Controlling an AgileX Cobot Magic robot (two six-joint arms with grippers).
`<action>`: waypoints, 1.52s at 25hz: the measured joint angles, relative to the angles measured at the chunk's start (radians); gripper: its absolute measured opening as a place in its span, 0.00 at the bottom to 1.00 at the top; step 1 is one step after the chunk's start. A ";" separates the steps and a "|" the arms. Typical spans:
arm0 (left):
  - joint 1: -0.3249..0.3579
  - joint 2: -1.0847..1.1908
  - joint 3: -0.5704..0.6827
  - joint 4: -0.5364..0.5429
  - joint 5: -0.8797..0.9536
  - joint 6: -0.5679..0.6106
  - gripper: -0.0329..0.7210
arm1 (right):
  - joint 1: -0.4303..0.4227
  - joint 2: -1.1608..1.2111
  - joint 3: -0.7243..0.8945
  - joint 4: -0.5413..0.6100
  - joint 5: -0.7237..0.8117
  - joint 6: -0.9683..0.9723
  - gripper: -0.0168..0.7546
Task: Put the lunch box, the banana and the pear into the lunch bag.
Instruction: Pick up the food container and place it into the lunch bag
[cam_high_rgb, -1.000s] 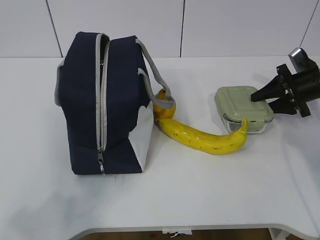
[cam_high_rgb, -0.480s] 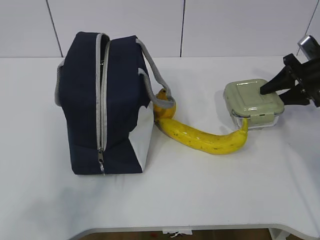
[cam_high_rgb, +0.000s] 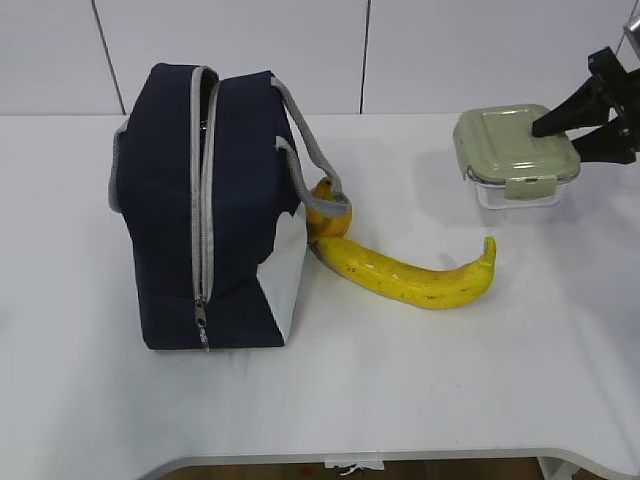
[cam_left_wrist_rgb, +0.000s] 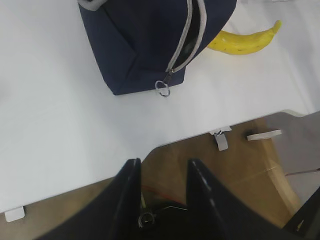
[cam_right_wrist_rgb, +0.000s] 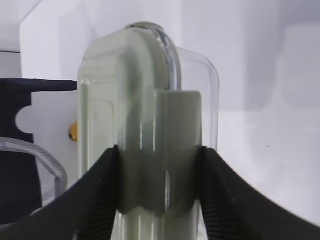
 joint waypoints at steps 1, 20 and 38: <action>0.000 0.030 -0.013 -0.011 -0.007 0.000 0.36 | 0.000 -0.007 0.000 0.005 0.002 0.000 0.48; 0.000 0.451 -0.143 -0.152 -0.108 0.084 0.54 | 0.069 -0.123 0.001 0.122 0.017 0.024 0.48; -0.005 0.996 -0.575 -0.313 -0.075 0.168 0.60 | 0.320 -0.137 0.002 0.295 0.017 0.026 0.48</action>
